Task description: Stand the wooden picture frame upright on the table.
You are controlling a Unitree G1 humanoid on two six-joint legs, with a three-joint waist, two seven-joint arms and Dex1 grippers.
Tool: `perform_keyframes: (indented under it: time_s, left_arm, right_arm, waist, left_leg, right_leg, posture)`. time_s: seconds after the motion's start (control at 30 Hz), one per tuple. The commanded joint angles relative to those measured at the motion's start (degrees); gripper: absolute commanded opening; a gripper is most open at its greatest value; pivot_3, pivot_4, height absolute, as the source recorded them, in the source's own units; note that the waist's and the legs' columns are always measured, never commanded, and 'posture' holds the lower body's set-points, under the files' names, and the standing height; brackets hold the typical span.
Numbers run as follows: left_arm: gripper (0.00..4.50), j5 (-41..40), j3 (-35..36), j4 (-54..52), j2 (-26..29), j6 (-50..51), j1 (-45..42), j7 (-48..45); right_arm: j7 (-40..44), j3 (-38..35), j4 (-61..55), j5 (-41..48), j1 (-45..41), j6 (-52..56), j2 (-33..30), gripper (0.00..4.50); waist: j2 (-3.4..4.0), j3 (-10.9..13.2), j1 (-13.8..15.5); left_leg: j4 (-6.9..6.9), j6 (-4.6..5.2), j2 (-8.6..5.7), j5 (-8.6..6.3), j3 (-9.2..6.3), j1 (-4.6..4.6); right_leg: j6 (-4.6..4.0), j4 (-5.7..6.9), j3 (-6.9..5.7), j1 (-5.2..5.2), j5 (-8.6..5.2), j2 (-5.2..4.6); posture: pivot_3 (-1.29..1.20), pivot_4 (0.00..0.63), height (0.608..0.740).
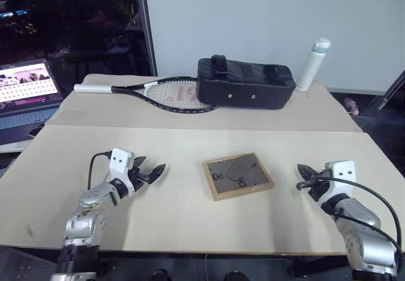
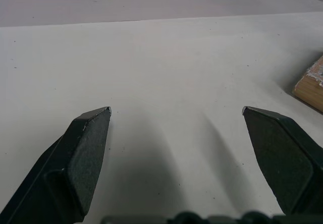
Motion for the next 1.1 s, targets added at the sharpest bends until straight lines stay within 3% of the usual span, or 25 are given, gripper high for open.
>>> perform_keyframes:
  time_s: [0.03,0.07,0.1,0.2,0.43,0.57,0.73,0.93,1.1]
  left_arm:
    - [4.5,-2.64,1.17,-0.07,2.37,1.15,-3.04,-3.7]
    - [3.98,-4.4,1.7,0.76,4.32,2.58,-5.54,-6.68]
    - [3.92,-5.43,1.76,1.97,5.8,3.72,-7.97,-9.1]
    - [2.71,-4.81,0.29,7.79,6.97,3.29,-13.62,-11.95]
    - [0.19,2.63,-5.6,35.53,0.7,-8.92,-31.14,-17.47]
    - [0.08,8.99,-9.62,54.02,-6.74,-19.35,-40.7,-17.75]
    - [0.08,14.92,-11.88,66.14,-13.63,-26.78,-46.45,-14.5]
    - [0.08,20.53,-14.16,70.93,-16.7,-29.66,-48.09,-14.4]
    - [0.08,21.18,-14.39,70.43,-16.33,-26.66,-46.98,-24.69]
  right_arm:
    - [4.92,-1.58,-2.5,2.93,0.84,0.4,-3.77,0.09]
    - [9.56,-1.03,-4.27,3.34,2.13,1.18,-7.68,0.0]
    - [14.26,-0.95,-6.1,4.93,4.04,2.17,-10.89,0.0]
    - [20.9,-0.89,-10.98,9.01,9.57,5.66,-16.13,0.0]
    - [21.7,-2.4,-25.68,20.46,15.16,19.23,-20.05,0.0]
    - [17.19,1.36,-26.73,18.95,13.95,21.56,-18.43,0.0]
    - [13.11,7.6,-21.01,12.01,12.72,19.12,-16.08,0.0]
    - [10.17,11.11,-14.89,9.27,9.0,17.41,-10.51,0.0]
    - [8.99,11.65,-6.59,6.47,2.56,13.33,-6.59,0.0]
  waist:
    - [0.0,0.0,0.03]
    - [0.0,0.0,0.05]
    - [0.01,0.03,0.35]
    - [0.0,0.0,0.51]
    - [-0.05,-0.07,0.22]
    - [-0.25,-0.03,0.28]
    - [-0.28,-0.04,0.29]
    - [-0.28,-0.04,0.16]
    - [-0.27,-0.04,0.2]
  left_leg:
    - [0.0,0.0,0.0,0.0,0.0,0.0]
    - [0.01,0.0,0.0,0.0,0.0,-0.01]
    - [0.02,0.0,-0.01,0.0,-0.01,-0.09]
    - [0.1,0.01,-0.04,0.02,-0.08,-0.21]
    - [0.14,0.01,-0.07,0.02,-0.14,-0.17]
    - [0.25,0.01,-0.09,0.02,-0.19,-0.28]
    - [0.21,0.05,-0.13,-0.01,-0.21,-0.39]
    - [0.15,0.04,-0.14,0.0,-0.22,-0.36]
    - [0.17,-0.01,-0.15,0.04,-0.24,-0.33]
  right_leg:
    - [0.0,0.0,0.0,0.0,0.0,0.0]
    - [0.0,0.0,0.0,0.0,0.0,0.0]
    - [0.01,0.01,-0.01,-0.06,0.0,0.0]
    - [0.11,-0.01,-0.07,-0.06,-0.07,-0.02]
    - [0.17,-0.02,-0.11,0.03,-0.11,-0.03]
    - [0.19,-0.04,-0.13,0.01,-0.09,-0.02]
    - [0.17,-0.06,-0.13,-0.06,-0.11,-0.04]
    - [0.18,0.01,-0.13,-0.1,-0.11,-0.03]
    - [0.2,0.04,-0.13,-0.06,-0.09,-0.02]
  posture:
    - [0.0,0.15,0.715]
    - [0.0,0.15,0.715]
    - [0.0,0.15,0.715]
    - [0.0,0.15,0.715]
    - [0.0,0.15,0.715]
    - [0.0,0.15,0.715]
    - [0.0,0.15,0.715]
    - [0.0,0.15,0.715]
    - [0.0,0.15,0.715]
